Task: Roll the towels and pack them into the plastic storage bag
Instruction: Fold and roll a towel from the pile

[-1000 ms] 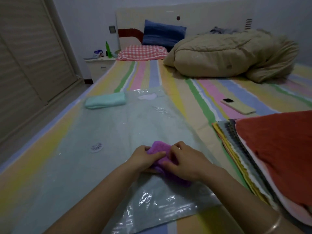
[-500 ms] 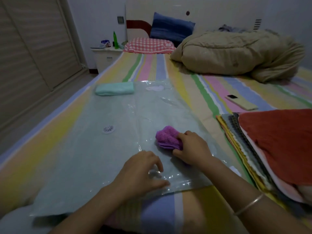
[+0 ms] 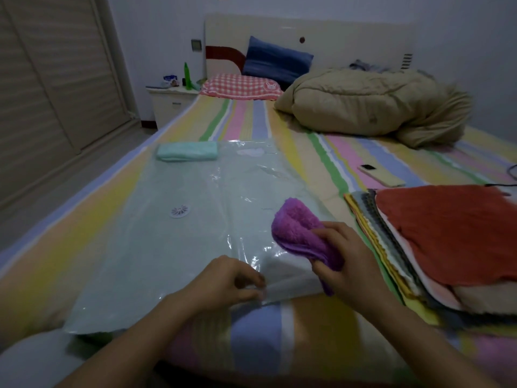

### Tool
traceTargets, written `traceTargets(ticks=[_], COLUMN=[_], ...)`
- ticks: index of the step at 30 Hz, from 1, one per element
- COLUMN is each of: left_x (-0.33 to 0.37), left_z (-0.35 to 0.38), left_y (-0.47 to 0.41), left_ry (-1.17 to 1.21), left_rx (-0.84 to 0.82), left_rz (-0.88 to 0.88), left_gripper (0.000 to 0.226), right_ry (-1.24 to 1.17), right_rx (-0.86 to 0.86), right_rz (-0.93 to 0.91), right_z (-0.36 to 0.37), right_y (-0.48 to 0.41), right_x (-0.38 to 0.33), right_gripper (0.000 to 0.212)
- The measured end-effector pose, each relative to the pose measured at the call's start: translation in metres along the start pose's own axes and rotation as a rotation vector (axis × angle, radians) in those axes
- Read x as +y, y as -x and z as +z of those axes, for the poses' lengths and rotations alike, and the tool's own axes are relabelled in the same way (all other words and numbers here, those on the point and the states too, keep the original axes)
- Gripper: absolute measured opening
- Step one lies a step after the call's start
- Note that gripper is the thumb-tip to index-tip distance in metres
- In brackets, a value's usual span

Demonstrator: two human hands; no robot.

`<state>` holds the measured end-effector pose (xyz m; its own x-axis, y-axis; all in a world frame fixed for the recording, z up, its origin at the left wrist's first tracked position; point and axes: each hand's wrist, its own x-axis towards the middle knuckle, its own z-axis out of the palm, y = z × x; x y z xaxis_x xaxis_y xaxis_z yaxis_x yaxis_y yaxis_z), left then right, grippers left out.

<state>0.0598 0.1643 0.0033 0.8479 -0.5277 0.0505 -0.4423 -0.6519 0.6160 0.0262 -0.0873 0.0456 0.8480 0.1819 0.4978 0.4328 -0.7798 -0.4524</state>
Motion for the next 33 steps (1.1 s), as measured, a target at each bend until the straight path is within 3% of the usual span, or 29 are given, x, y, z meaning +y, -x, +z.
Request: traceTargets(ticks=[2,4,6,9,14,18,21,23,26,28,30,33], left_x=[0.002,0.005,0.006,0.018,0.051,0.075,0.092,0.102,0.107,0.101,0.085,0.033], left_z=[-0.002,-0.006,-0.012,-0.021,-0.046,-0.069,-0.081,-0.088,-0.098,-0.103,-0.111,-0.12], left_y=[0.001,0.001,-0.003,-0.008,-0.012,-0.011,-0.013,-0.012,-0.009,-0.014,-0.027,-0.071], left_ry=[0.099,0.194,0.319,0.386,0.224,0.131,0.037,0.049,0.293,0.473,0.556,0.43], left_rx=[0.034,0.08,0.164,0.266,0.358,0.395,0.392,0.366,0.249,0.22,0.299,0.482], left_rz=[-0.058,-0.12,-0.211,-0.237,-0.05,0.059,0.083,0.066,0.016,-0.021,-0.087,-0.268], left_gripper=[0.009,0.026,0.027,0.015,0.01,0.01,0.018,0.022,0.011,0.015,0.019,0.022], right_ry=[0.076,0.199,0.337,0.468,0.482,0.336,0.401,0.208,0.002,0.111,0.281,0.572], right_rx=[0.024,0.019,-0.077,-0.291,-0.44,-0.272,-0.149,-0.056,0.038,0.033,-0.03,-0.063], right_rz=[-0.126,-0.269,-0.364,-0.225,-0.006,0.064,0.144,0.17,0.255,0.328,0.371,0.313], right_z=[-0.004,-0.001,0.009,0.024,0.025,0.031,0.058,0.074,0.092,0.108,0.129,0.154], right_y=[0.014,0.027,0.042,0.054,0.022,-0.017,-0.057,-0.078,-0.097,-0.11,-0.125,-0.142], right_x=[-0.007,-0.01,-0.004,0.0,-0.027,-0.053,-0.051,-0.047,-0.029,-0.008,0.02,0.047], right_gripper=[0.05,0.047,0.041,0.046,0.032,0.024,0.045,0.054,0.028,0.031,0.035,0.032])
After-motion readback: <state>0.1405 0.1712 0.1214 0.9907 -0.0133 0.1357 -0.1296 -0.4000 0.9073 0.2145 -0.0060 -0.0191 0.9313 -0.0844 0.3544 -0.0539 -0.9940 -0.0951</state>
